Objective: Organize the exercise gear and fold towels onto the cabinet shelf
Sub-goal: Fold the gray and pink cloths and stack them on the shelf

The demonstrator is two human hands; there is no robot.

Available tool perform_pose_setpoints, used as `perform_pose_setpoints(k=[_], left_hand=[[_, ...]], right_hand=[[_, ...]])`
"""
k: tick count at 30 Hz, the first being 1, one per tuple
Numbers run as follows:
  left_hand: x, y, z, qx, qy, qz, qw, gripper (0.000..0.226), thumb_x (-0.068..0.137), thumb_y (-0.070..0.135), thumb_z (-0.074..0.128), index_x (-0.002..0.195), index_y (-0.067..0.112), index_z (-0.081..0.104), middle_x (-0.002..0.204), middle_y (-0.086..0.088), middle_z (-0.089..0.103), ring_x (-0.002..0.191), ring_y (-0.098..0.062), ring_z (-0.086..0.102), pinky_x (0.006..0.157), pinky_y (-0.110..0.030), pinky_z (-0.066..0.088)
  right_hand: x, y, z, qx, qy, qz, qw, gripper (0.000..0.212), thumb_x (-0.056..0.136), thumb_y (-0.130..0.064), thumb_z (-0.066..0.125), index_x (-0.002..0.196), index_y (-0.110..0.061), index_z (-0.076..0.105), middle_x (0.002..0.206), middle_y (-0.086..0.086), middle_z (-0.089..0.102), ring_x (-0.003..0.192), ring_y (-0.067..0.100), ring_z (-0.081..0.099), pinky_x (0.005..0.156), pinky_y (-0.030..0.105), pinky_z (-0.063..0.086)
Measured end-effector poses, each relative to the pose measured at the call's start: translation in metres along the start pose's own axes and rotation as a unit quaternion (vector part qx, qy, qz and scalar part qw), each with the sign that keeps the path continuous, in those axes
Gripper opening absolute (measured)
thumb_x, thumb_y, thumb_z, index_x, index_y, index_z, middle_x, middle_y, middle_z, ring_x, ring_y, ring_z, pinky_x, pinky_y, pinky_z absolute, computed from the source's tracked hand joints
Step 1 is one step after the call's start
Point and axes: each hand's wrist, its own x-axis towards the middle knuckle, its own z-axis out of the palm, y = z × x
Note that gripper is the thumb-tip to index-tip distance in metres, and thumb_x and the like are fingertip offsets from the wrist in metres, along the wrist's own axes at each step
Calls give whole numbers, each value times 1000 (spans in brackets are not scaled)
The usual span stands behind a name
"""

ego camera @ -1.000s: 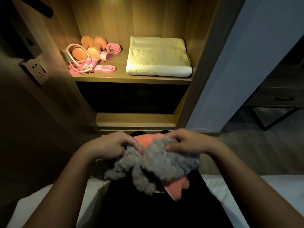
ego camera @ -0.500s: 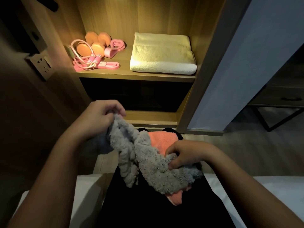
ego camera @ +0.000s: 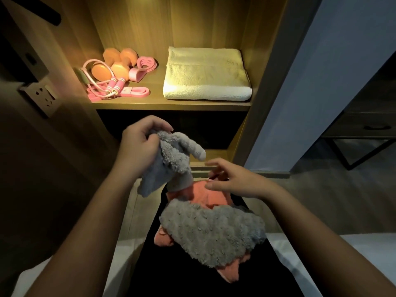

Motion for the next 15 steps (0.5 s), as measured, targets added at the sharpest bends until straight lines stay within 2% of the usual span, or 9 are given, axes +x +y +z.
perform_pose_setpoints(k=[2, 4, 6, 8, 9, 12, 13, 15], left_hand=[[2, 0, 10, -20, -8, 16, 1000, 45, 82, -11, 43, 86, 27, 66, 88, 10, 66, 85, -2, 62, 75, -13, 47], [4, 0, 16, -24, -10, 38, 999, 42, 80, -6, 42, 87, 28, 66, 89, 11, 67, 88, -6, 63, 77, -18, 49], [7, -2, 18, -31, -15, 50, 998, 41, 78, -3, 42, 87, 29, 66, 89, 12, 67, 89, -8, 63, 78, -20, 49], [12, -6, 18, -21, -28, 58, 998, 42, 77, -8, 43, 87, 26, 67, 88, 12, 66, 89, -7, 63, 78, -17, 49], [14, -8, 18, -8, -37, 61, 997, 43, 77, -11, 44, 87, 23, 67, 88, 12, 66, 89, -7, 63, 78, -16, 48], [26, -13, 19, 28, -76, 50, 995, 44, 76, -16, 46, 88, 20, 68, 90, 12, 66, 90, 0, 61, 78, -12, 45], [31, -13, 17, 39, -104, 35, 993, 44, 77, -15, 47, 90, 21, 68, 92, 13, 66, 92, 3, 60, 78, -9, 44], [46, -12, 14, 74, -190, 3, 979, 43, 84, -9, 50, 103, 27, 65, 101, 16, 64, 97, 9, 57, 77, -4, 41]], right_hand=[[14, -5, -2, 43, 54, -12, 998, 66, 86, -43, 68, 143, -29, 37, 126, -9, 52, 112, 0, 54, 88, 18, 48], [29, -10, -5, 93, 108, -10, 990, 49, 91, -38, 64, 134, -22, 48, 122, -6, 57, 110, 7, 56, 89, 25, 48], [42, -18, -9, 162, 152, -10, 975, 28, 94, -30, 61, 119, -17, 59, 110, -4, 63, 99, 6, 59, 78, 20, 48], [51, -25, -16, 203, 201, -38, 958, 17, 94, -20, 61, 111, -17, 63, 100, -6, 66, 85, -3, 60, 67, 11, 46], [54, -27, -20, 203, 227, -57, 951, 16, 93, -15, 62, 108, -17, 64, 98, -4, 67, 83, -3, 61, 69, 14, 48], [59, -35, -41, 152, 278, -90, 944, 5, 90, -10, 64, 95, -11, 65, 91, 5, 68, 84, 9, 62, 77, 34, 52], [60, -40, -50, 133, 284, -107, 944, 4, 89, -9, 64, 89, -14, 63, 85, 2, 65, 80, 6, 60, 74, 33, 51], [61, -53, -68, 99, 277, -151, 944, 16, 88, -4, 62, 87, -20, 62, 83, -6, 62, 79, 2, 57, 75, 28, 49]])
